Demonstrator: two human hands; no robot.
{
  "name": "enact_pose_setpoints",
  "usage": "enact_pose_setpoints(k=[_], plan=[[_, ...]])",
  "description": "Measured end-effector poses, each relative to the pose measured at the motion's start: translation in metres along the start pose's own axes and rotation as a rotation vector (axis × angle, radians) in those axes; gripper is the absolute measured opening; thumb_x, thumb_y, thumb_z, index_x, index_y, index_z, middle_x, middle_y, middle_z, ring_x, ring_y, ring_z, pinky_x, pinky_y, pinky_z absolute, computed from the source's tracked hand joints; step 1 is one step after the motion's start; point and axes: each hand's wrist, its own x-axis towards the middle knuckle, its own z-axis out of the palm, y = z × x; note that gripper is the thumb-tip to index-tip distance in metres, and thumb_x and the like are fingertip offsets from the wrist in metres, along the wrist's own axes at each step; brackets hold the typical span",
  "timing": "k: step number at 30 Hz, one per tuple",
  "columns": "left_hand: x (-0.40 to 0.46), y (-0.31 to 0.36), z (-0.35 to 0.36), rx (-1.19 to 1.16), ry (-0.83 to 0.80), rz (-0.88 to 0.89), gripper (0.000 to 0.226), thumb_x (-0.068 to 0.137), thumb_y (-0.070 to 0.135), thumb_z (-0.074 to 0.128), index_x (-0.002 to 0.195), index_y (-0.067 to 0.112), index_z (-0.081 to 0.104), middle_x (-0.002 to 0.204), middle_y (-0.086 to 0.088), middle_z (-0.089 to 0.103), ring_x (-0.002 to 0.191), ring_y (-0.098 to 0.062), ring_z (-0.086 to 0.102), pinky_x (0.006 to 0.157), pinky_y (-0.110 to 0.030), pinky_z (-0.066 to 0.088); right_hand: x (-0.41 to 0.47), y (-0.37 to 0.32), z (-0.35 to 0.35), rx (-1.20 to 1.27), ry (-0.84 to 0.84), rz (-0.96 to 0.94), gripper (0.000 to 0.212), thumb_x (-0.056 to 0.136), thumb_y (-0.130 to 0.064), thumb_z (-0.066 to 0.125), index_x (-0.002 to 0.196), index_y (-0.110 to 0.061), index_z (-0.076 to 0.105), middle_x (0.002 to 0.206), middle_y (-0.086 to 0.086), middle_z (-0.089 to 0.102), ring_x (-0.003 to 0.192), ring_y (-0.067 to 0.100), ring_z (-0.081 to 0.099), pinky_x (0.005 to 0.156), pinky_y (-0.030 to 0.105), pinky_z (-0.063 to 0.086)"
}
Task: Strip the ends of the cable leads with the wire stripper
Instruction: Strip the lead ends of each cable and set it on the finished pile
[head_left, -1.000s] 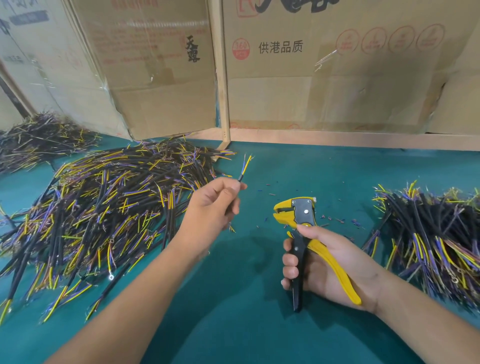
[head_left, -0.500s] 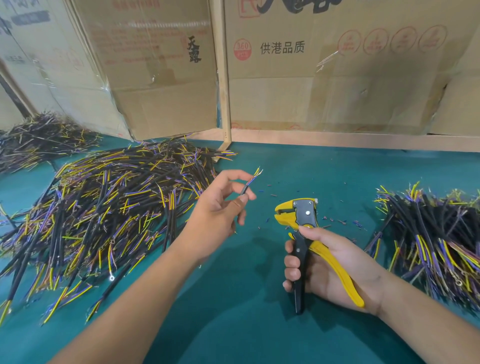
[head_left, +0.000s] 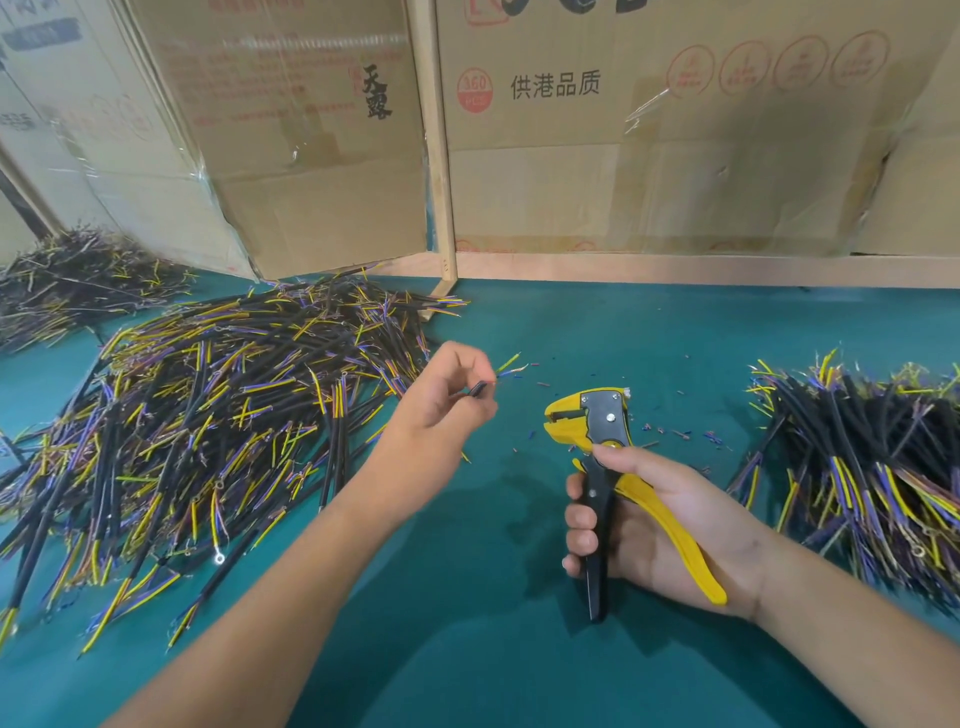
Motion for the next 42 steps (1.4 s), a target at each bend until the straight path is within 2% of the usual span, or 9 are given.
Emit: enact_pose_setpoints(k=[4,9,13,15,26,29,31,35,42], plan=[[0.0,-0.002,0.001,0.007,0.038,0.022,0.01,0.094,0.019,0.05,0.089,0.013,0.043,0.075,-0.014,0.04,0.065,-0.014,0.035,0.058,-0.019,0.032,0.0,0.0,-0.002,0.001,-0.014,0.0,0.036,0.089,-0.038,0.072,0.093,-0.004,0.064,0.08,0.014,0.052,0.071,0.03,0.053,0.084,0.051,0.05],[0.001,-0.006,0.002,0.013,0.042,0.062,0.013,0.101,0.027,0.046,0.092,0.019,0.043,0.064,0.0,0.033,0.065,-0.033,0.026,0.057,-0.046,0.025,0.006,0.002,-0.01,0.023,-0.046,0.017,0.036,0.092,-0.04,0.069,0.093,-0.004,0.067,0.081,0.015,0.055,0.072,0.031,0.055,0.085,0.052,0.049],[0.001,-0.009,0.002,0.048,0.043,0.09,0.009,0.104,0.026,0.042,0.098,0.022,0.047,0.065,-0.009,0.027,0.063,-0.032,0.025,0.055,-0.048,0.023,0.01,0.003,-0.016,0.044,-0.078,0.02,0.037,0.094,-0.041,0.065,0.095,-0.004,0.067,0.082,0.015,0.056,0.074,0.032,0.056,0.087,0.053,0.048],[0.001,-0.011,0.001,0.067,0.054,0.093,0.01,0.104,0.026,0.041,0.102,0.022,0.049,0.064,-0.003,0.027,0.062,-0.029,0.025,0.054,-0.049,0.024,0.011,0.003,-0.017,0.053,-0.087,0.022,0.038,0.095,-0.041,0.064,0.095,-0.004,0.067,0.083,0.015,0.056,0.074,0.032,0.056,0.088,0.053,0.048],[-0.001,-0.01,0.0,0.135,0.059,0.036,0.011,0.1,0.022,0.052,0.095,0.016,0.06,0.063,0.014,0.041,0.058,-0.01,0.028,0.05,-0.02,0.026,0.003,0.004,-0.009,0.012,-0.093,-0.036,0.034,0.095,-0.04,0.064,0.097,-0.006,0.066,0.082,0.014,0.055,0.074,0.032,0.055,0.085,0.051,0.048],[-0.002,-0.01,-0.001,0.199,0.037,0.033,0.02,0.096,0.032,0.05,0.09,0.016,0.06,0.062,0.013,0.042,0.059,-0.013,0.031,0.053,-0.032,0.029,-0.003,0.005,0.003,-0.052,-0.111,-0.089,0.031,0.095,-0.038,0.065,0.098,-0.007,0.064,0.082,0.013,0.053,0.073,0.031,0.053,0.083,0.05,0.049],[-0.003,-0.009,0.001,0.267,0.016,0.047,0.021,0.095,0.033,0.051,0.087,0.016,0.059,0.063,0.0,0.042,0.06,-0.014,0.032,0.054,-0.038,0.03,-0.009,0.005,0.012,-0.092,-0.122,-0.107,0.029,0.096,-0.036,0.064,0.1,-0.007,0.061,0.082,0.013,0.051,0.074,0.03,0.052,0.084,0.049,0.049],[-0.005,-0.006,0.002,0.309,-0.024,0.069,0.028,0.097,0.04,0.05,0.087,0.015,0.058,0.062,-0.002,0.039,0.058,-0.016,0.031,0.053,-0.034,0.031,-0.017,0.005,0.028,-0.145,-0.09,-0.127,0.029,0.092,-0.033,0.066,0.098,-0.006,0.06,0.081,0.015,0.047,0.072,0.03,0.049,0.081,0.049,0.05],[-0.006,-0.003,0.004,0.317,-0.059,0.071,0.033,0.098,0.049,0.038,0.087,0.026,0.058,0.064,-0.01,0.045,0.06,-0.033,0.039,0.056,-0.045,0.037,-0.018,0.008,0.041,-0.162,-0.079,-0.165,0.033,0.084,-0.033,0.075,0.096,-0.004,0.061,0.078,0.016,0.047,0.069,0.031,0.05,0.077,0.048,0.051]])
